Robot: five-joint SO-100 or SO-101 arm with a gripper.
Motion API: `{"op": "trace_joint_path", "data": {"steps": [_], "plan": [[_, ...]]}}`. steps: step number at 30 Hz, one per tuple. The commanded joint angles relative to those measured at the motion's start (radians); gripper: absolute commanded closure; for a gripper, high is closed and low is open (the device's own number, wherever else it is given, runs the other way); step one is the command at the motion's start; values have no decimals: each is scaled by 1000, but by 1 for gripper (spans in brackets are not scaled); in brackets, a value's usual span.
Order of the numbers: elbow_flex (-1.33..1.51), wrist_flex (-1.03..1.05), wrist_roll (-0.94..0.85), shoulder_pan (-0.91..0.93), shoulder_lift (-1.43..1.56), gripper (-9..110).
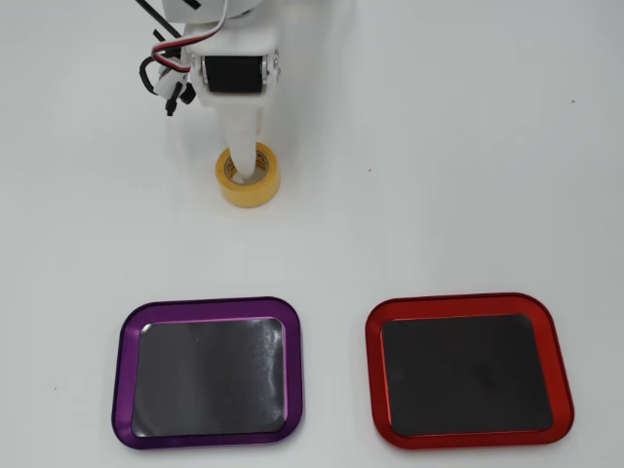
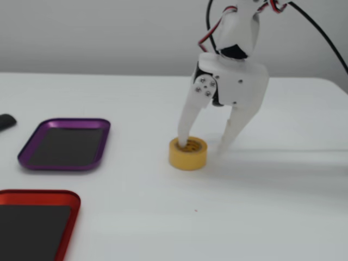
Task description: Grasp a tape and put it in the right purple dish.
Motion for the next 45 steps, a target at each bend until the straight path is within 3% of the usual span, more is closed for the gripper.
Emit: {"op": "trace_joint_path", "data": {"steps": [1,22,27,32,37,45], "plan": [[-3,-11,-8,8,-3,84],[110,-115,-9,6,-12,85],[104,-117,-8,-2,-12,103],[74,-95,-6,-8,18,102],[-23,2,0,-9,179,102],[-43,-12,21,-71,620,102]]}}
